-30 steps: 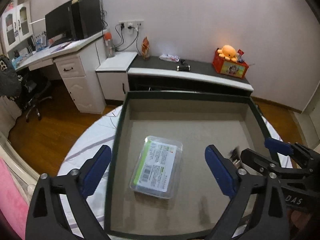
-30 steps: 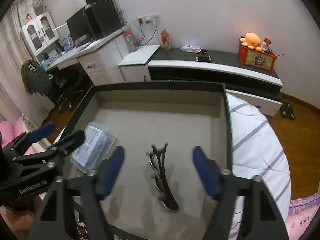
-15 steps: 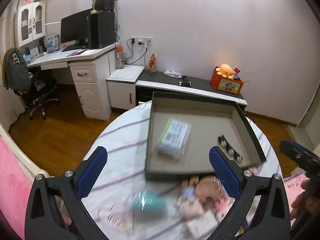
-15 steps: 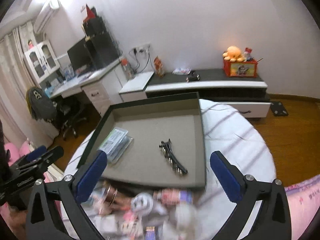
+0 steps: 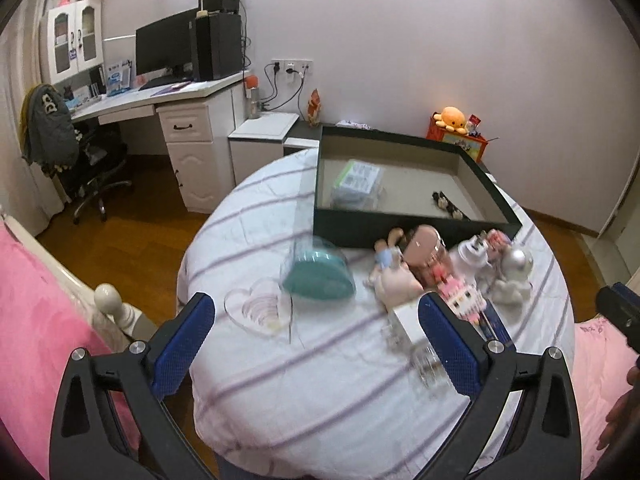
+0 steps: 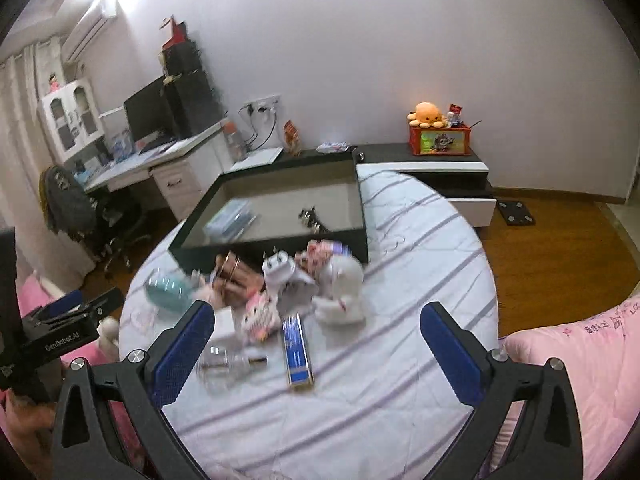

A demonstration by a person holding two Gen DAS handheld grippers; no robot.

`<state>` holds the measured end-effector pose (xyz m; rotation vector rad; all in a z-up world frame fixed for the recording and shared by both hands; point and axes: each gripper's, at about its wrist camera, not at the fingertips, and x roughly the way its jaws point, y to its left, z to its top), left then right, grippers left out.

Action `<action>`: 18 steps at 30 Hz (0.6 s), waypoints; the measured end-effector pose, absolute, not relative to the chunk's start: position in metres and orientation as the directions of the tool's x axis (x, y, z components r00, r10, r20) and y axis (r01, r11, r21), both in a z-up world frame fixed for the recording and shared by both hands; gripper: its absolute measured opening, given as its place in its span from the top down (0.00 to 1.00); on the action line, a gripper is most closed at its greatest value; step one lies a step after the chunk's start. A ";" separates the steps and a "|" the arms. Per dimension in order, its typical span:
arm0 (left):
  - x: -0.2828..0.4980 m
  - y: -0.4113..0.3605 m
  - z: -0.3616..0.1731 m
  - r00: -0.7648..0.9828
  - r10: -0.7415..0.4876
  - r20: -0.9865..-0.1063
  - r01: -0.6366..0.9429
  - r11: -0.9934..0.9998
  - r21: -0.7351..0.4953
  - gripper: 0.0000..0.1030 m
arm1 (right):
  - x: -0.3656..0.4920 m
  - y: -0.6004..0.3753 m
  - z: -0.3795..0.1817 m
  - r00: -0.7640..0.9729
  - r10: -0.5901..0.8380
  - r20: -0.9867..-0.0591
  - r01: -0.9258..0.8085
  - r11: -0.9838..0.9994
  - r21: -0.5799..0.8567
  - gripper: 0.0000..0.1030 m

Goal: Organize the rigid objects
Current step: 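Move the left gripper to the teal heart container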

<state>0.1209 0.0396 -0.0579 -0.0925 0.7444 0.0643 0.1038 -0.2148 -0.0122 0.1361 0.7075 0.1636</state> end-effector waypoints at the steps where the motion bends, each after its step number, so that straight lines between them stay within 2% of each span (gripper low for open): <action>1: 0.117 0.037 -0.059 0.733 0.033 -0.680 -0.101 0.993 -0.060 0.00 | 0.104 -0.215 -0.015 0.741 0.206 -0.639 -0.119 0.977 0.177 0.00; 12: 0.101 0.016 -0.066 0.707 0.165 -0.688 -0.231 0.973 -0.004 0.00 | 0.117 -0.238 -0.043 0.682 0.319 -0.658 -0.222 0.948 0.228 0.00; 18: 0.118 0.024 -0.076 0.688 0.151 -0.710 -0.223 0.975 -0.009 0.00 | 0.131 -0.240 -0.052 0.670 0.312 -0.674 -0.207 0.950 0.235 0.00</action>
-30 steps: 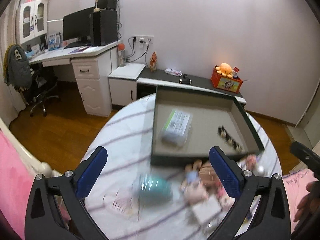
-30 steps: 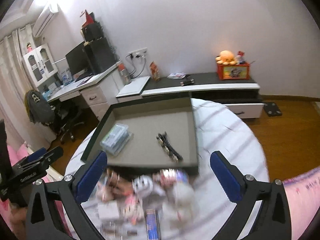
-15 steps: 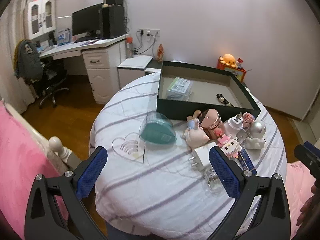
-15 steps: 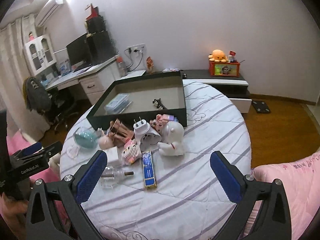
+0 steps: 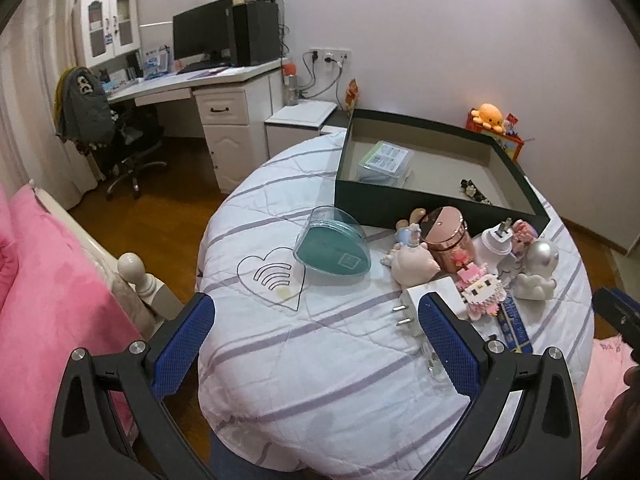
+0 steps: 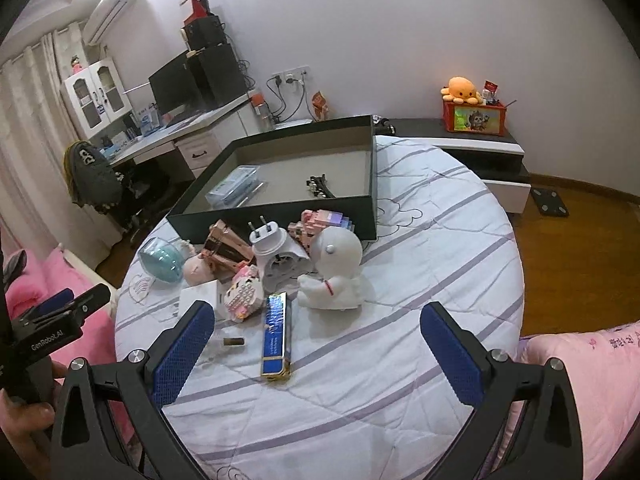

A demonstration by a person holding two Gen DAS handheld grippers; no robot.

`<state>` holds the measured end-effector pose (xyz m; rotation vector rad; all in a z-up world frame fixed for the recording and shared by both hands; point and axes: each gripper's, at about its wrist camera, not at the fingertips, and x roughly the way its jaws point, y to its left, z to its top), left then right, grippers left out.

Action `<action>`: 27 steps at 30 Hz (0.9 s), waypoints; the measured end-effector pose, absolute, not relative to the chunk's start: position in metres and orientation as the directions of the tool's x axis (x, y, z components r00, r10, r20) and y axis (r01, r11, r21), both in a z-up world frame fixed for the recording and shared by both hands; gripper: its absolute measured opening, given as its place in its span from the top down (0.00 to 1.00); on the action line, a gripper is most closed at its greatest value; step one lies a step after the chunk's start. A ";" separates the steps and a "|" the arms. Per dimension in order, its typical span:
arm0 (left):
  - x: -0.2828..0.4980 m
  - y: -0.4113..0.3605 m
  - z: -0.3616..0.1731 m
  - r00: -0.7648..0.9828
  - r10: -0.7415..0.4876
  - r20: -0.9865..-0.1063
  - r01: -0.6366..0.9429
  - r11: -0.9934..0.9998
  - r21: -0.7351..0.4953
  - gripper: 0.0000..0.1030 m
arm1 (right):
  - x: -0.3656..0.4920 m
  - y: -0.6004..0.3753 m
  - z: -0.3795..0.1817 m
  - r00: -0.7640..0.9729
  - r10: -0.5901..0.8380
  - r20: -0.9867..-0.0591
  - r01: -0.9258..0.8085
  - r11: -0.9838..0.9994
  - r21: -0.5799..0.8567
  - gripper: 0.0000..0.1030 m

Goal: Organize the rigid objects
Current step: 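Move the left gripper to the teal heart container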

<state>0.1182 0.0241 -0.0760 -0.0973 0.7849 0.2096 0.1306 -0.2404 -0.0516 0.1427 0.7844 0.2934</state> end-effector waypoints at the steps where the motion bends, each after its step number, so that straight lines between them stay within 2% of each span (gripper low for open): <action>1: 0.123 0.026 -0.078 0.685 0.145 -0.714 -0.214 0.977 -0.007 0.00 | 0.132 -0.241 -0.053 0.673 0.301 -0.675 -0.191 0.953 0.235 0.00; 8: 0.158 0.041 -0.094 0.671 0.088 -0.737 -0.143 0.990 -0.011 0.00 | 0.140 -0.235 -0.067 0.668 0.226 -0.709 -0.075 0.968 0.238 0.00; 15: 0.185 0.049 -0.121 0.643 0.049 -0.764 -0.149 0.987 -0.062 0.00 | 0.156 -0.222 -0.066 0.652 0.166 -0.740 -0.072 0.985 0.158 0.00; 27: 0.218 0.044 -0.139 0.627 0.073 -0.775 -0.143 0.989 -0.023 0.00 | 0.199 -0.217 -0.093 0.600 0.154 -0.785 -0.077 0.988 0.135 0.00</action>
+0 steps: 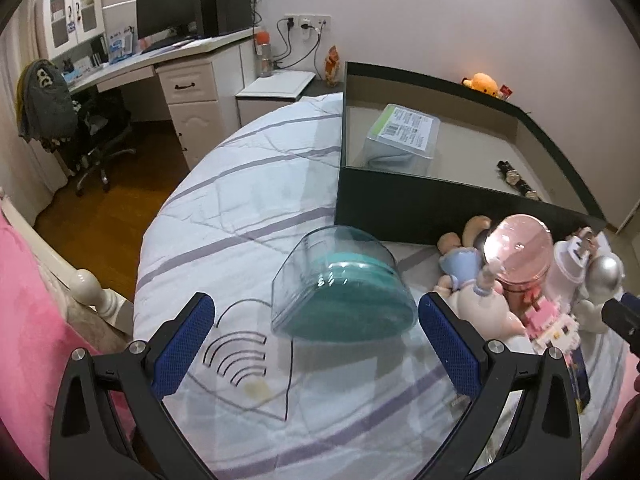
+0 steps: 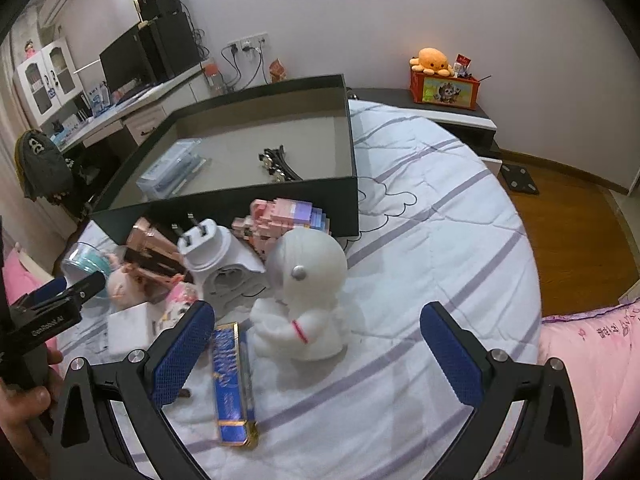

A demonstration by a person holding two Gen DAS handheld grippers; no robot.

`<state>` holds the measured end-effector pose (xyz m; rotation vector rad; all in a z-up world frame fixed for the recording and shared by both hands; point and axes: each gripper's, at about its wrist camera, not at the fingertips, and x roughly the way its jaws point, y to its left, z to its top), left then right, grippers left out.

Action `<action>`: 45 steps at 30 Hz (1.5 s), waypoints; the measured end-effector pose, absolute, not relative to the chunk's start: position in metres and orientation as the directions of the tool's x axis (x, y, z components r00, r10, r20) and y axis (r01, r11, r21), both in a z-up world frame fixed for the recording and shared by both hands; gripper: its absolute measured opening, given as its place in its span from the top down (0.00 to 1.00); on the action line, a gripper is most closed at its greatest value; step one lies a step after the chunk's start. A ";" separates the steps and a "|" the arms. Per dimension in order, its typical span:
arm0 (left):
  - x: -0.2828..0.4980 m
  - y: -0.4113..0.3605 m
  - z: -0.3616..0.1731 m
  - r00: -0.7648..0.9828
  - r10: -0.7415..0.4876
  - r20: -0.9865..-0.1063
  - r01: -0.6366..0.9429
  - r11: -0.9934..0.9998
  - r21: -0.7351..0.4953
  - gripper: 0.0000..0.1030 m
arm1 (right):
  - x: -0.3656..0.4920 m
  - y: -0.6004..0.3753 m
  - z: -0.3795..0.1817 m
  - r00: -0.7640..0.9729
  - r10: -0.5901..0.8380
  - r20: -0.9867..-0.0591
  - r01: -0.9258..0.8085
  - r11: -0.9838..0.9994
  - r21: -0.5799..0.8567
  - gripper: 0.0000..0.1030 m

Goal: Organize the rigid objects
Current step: 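Move the left gripper to the teal heart container, then place the teal container and white astronaut in the tray with both grippers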

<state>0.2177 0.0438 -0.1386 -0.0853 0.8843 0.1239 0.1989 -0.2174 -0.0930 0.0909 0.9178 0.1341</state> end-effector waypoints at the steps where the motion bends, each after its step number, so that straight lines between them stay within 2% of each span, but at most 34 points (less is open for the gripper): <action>1: 0.220 0.042 -0.141 0.625 0.073 -0.777 -0.137 0.990 -0.018 0.00 | 0.203 -0.218 -0.097 0.590 0.155 -0.793 -0.076 0.988 0.136 0.00; 4: 0.225 0.041 -0.147 0.615 0.050 -0.787 -0.122 0.992 -0.032 0.03 | 0.210 -0.221 -0.107 0.569 0.171 -0.804 -0.079 0.985 0.154 0.03; 5: 0.227 0.042 -0.149 0.613 0.040 -0.789 -0.117 0.992 -0.041 0.09 | 0.211 -0.222 -0.109 0.566 0.179 -0.805 -0.082 0.984 0.161 0.06; 9: 0.229 0.040 -0.151 0.617 0.022 -0.787 -0.099 0.994 -0.050 0.26 | 0.218 -0.222 -0.117 0.552 0.210 -0.807 -0.106 0.978 0.183 0.30; 12: 0.229 0.040 -0.151 0.622 0.010 -0.783 -0.088 0.994 -0.057 0.27 | 0.220 -0.219 -0.118 0.552 0.220 -0.804 -0.128 0.975 0.180 0.49; 29: 0.203 0.037 -0.130 0.650 -0.044 -0.758 -0.060 0.992 -0.109 0.27 | 0.192 -0.231 -0.087 0.591 0.312 -0.744 -0.162 0.949 0.270 0.49; 37: 0.213 0.032 -0.086 0.702 -0.045 -0.711 -0.028 0.995 -0.091 0.27 | 0.206 -0.213 -0.044 0.636 0.350 -0.688 -0.242 0.937 0.252 0.49; 45: 0.271 0.010 -0.034 0.759 -0.075 -0.647 0.033 0.996 -0.077 0.27 | 0.262 -0.186 -0.007 0.665 0.372 -0.648 -0.324 0.925 0.198 0.49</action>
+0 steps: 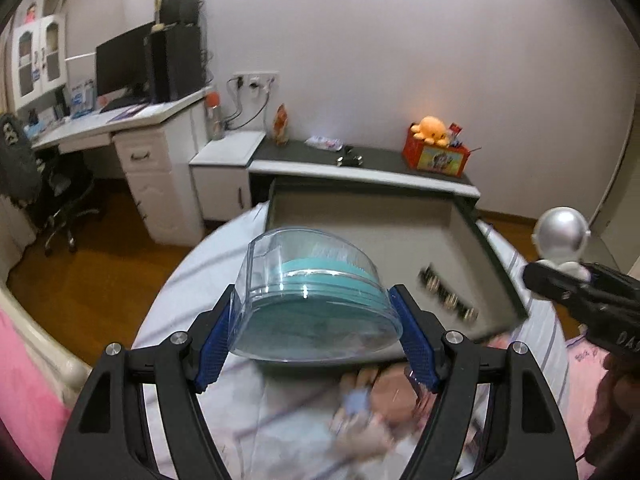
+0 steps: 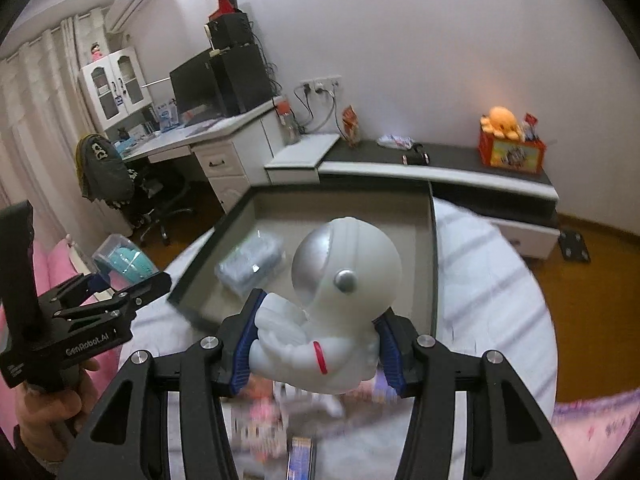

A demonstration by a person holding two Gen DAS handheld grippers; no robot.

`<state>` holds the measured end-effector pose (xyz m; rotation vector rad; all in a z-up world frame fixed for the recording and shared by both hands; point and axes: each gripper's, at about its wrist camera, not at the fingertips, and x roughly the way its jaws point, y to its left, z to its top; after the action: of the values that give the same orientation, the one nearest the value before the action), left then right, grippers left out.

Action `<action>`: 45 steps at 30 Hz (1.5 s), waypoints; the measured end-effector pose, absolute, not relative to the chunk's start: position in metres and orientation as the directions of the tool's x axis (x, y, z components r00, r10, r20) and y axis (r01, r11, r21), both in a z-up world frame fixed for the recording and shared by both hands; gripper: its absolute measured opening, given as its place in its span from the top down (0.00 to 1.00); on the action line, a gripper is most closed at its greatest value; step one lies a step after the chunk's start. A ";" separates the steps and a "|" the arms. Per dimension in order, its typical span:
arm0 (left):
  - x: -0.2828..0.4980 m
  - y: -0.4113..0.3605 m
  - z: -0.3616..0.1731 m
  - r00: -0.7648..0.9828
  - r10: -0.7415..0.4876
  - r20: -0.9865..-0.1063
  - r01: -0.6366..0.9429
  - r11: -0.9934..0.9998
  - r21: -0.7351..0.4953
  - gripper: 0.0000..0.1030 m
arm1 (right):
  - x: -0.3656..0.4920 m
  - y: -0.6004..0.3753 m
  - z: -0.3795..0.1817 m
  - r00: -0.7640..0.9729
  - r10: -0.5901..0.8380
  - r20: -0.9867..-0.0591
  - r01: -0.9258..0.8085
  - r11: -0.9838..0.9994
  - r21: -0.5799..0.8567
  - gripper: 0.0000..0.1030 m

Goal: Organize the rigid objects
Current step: 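Place the teal container and white astronaut in the tray with both grippers, then withdraw both grippers from the tray back over the table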

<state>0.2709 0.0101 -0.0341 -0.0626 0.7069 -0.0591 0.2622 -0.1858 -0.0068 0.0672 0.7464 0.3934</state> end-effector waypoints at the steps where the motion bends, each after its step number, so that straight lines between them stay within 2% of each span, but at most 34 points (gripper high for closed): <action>1: 0.279 0.007 -0.030 0.763 -0.079 -0.642 0.037 0.996 -0.078 0.27 | 0.270 -0.184 -0.004 0.667 0.374 -0.644 -0.329 0.924 0.195 0.49; 8: 0.353 -0.015 -0.024 0.753 -0.110 -0.648 0.071 0.994 -0.086 0.27 | 0.331 -0.175 0.002 0.667 0.353 -0.656 -0.330 0.929 0.165 0.49; 14: 0.406 -0.033 -0.057 0.693 -0.111 -0.712 0.084 0.994 -0.074 0.27 | 0.391 -0.178 -0.037 0.592 0.325 -0.738 -0.291 0.940 0.180 0.49; 23: 0.421 -0.036 -0.080 0.654 -0.082 -0.752 0.078 0.996 -0.040 0.27 | 0.410 -0.179 -0.072 0.534 0.291 -0.793 -0.266 0.949 0.170 0.48; 24: 0.420 -0.035 -0.078 0.657 -0.080 -0.749 0.078 0.996 -0.037 0.26 | 0.409 -0.179 -0.072 0.535 0.292 -0.793 -0.262 0.949 0.172 0.46; 25: 0.418 -0.035 -0.076 0.662 -0.077 -0.746 0.076 0.996 -0.035 0.26 | 0.408 -0.180 -0.072 0.536 0.292 -0.792 -0.260 0.950 0.174 0.38; 26: 0.415 -0.032 -0.072 0.670 -0.068 -0.739 0.069 0.997 -0.029 0.24 | 0.408 -0.179 -0.071 0.539 0.292 -0.790 -0.260 0.950 0.174 0.35; 28: 0.410 -0.028 -0.066 0.679 -0.062 -0.731 0.060 0.998 -0.029 0.17 | 0.402 -0.182 -0.066 0.557 0.292 -0.778 -0.252 0.952 0.177 0.19; 32: 0.386 -0.015 -0.047 0.717 -0.058 -0.695 0.047 0.998 -0.035 0.05 | 0.391 -0.186 -0.055 0.575 0.304 -0.760 -0.239 0.950 0.199 0.15; 35: 0.362 -0.006 -0.032 0.743 -0.050 -0.667 0.035 0.999 -0.035 0.00 | 0.377 -0.186 -0.047 0.590 0.289 -0.754 -0.228 0.955 0.188 0.02; 45: 0.265 0.022 -0.004 0.793 -0.027 -0.609 -0.011 0.998 -0.059 0.00 | 0.293 -0.194 -0.013 0.669 0.321 -0.671 -0.215 0.947 0.239 0.00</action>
<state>0.2650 0.0222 -0.0040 -0.0609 0.6559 -0.0087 0.2932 -0.1936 -0.0129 0.1438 0.7824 0.3036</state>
